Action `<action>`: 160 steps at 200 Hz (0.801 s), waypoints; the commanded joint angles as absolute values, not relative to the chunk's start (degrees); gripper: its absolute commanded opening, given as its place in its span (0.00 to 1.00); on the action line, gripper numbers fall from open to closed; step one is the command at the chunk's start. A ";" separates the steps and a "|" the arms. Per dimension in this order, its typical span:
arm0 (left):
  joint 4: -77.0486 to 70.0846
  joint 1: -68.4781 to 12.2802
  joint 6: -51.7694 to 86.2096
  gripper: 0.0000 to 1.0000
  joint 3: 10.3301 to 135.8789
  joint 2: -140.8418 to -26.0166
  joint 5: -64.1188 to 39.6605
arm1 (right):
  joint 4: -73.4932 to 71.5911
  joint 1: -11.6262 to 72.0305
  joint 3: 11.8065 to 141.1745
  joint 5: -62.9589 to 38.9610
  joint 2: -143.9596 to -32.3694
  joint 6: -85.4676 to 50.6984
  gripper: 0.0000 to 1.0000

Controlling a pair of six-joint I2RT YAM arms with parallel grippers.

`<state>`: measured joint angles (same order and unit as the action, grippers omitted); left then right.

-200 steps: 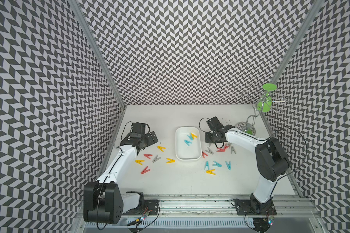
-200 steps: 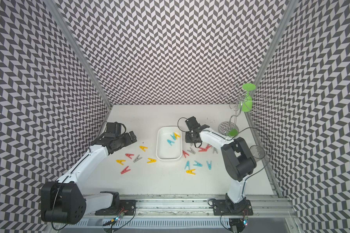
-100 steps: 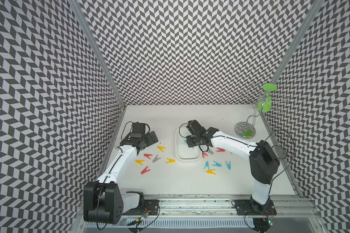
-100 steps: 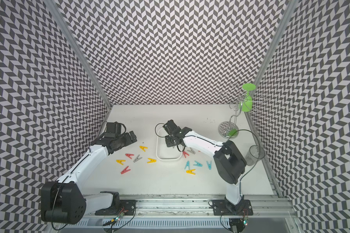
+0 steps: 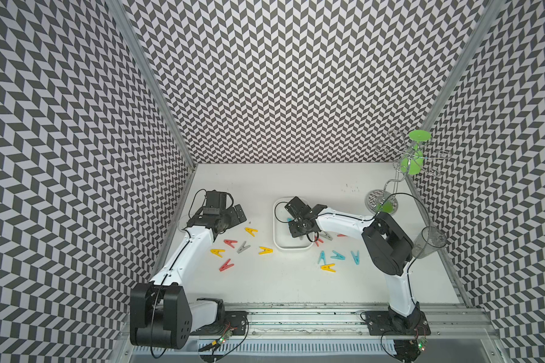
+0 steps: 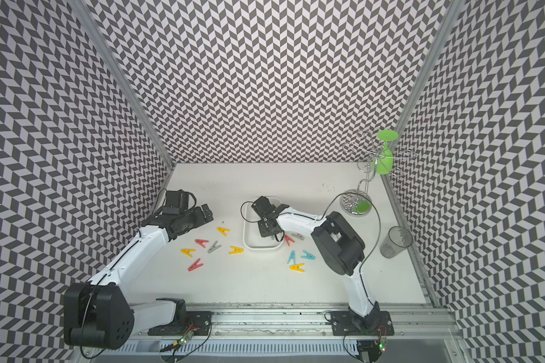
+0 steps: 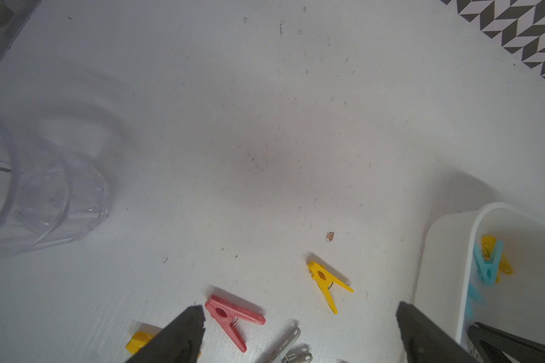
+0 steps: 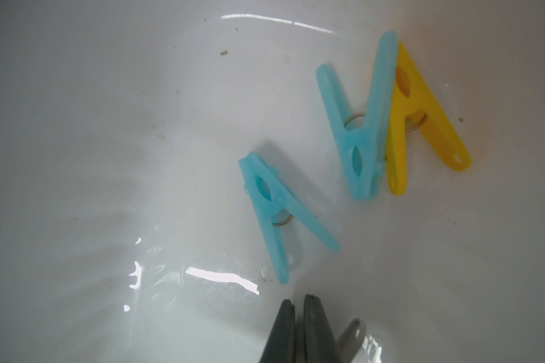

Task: Put the clothespins into the storage box
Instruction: Place the clothespin in the storage box.

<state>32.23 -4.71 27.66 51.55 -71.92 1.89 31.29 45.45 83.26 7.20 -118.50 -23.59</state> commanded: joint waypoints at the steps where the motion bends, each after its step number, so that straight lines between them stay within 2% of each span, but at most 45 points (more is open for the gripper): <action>1: 32.61 -4.29 26.64 1.00 53.12 -70.61 2.37 | 28.57 44.92 84.44 8.68 -120.42 -23.72 0.11; 55: 32.37 -4.30 26.87 1.00 52.48 -70.32 2.62 | 30.28 44.08 87.37 8.51 -120.33 -22.59 0.22; 75: 32.17 -4.30 26.99 1.00 52.14 -70.15 2.56 | 31.99 44.01 88.19 6.96 -118.39 -21.75 0.28; 123: 31.82 -4.16 27.05 1.00 52.29 -70.44 2.40 | 35.50 43.45 86.43 6.29 -109.50 -20.51 0.39; 160: 31.16 -4.19 26.99 1.00 51.95 -70.77 1.37 | 36.66 38.87 79.44 4.70 -102.39 -22.46 0.44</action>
<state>32.21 -4.54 27.51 51.55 -71.46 1.85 35.29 42.33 84.18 5.37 -107.18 -21.23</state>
